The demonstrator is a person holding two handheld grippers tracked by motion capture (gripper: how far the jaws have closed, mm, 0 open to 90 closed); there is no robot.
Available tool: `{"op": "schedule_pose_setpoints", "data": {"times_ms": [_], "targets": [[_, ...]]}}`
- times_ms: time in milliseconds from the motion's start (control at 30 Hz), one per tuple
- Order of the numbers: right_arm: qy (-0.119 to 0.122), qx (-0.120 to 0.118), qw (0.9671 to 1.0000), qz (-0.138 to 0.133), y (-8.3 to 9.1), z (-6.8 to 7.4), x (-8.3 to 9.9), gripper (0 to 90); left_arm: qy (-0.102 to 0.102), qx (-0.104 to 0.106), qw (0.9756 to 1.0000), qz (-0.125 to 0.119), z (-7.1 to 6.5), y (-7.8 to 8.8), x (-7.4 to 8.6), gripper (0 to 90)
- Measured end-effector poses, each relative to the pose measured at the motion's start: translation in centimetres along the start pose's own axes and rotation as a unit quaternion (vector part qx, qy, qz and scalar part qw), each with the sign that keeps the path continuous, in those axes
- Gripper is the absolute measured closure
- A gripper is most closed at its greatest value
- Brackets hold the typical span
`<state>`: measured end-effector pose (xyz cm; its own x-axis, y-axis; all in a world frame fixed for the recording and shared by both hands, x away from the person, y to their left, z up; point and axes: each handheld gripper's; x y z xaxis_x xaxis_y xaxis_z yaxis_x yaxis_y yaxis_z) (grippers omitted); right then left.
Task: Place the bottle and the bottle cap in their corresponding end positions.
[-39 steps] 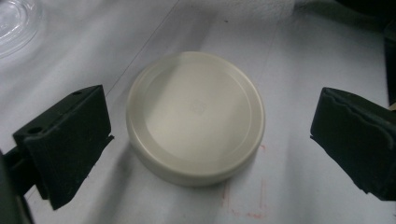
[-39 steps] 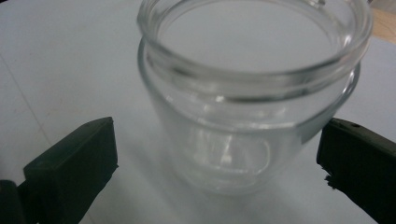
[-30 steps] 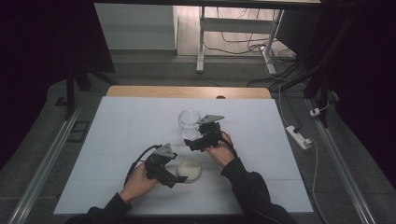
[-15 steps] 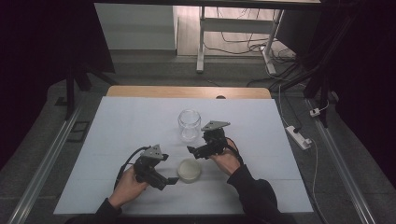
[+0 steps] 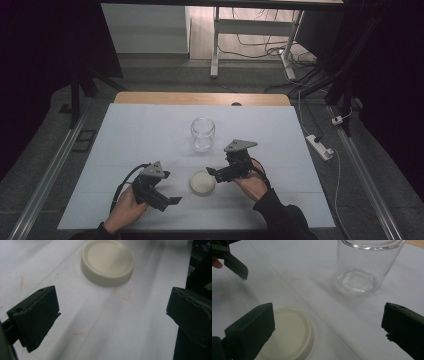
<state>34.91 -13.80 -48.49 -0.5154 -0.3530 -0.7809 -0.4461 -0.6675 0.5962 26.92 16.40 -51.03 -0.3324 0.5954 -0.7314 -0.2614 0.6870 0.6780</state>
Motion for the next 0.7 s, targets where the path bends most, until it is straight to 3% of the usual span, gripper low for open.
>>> {"op": "schedule_pose_setpoints", "data": {"times_ms": [400, 700], "targets": [[-0.006, 0.010, 0.9999, -0.008, 3.5, -0.5, 2.6, 0.0, 0.024, -0.021, 0.9994, -0.009, -0.4, 2.3, 2.4, 0.0], [-0.020, 0.029, 0.9992, -0.016, 6.1, -1.4, 4.7, 0.0, 0.063, -0.044, 0.9967, -0.025, -0.5, 4.2, 4.6, 0.0]]}}
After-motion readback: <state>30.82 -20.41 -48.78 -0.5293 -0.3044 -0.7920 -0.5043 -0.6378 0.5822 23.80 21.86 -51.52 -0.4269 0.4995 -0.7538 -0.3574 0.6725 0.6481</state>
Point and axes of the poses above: each handheld gripper's, and its own axes: y roughly backward along the jaws, x roughly out of its underside, z roughly to its left, and after that the axes turned 10 degrees about -y, right-handed
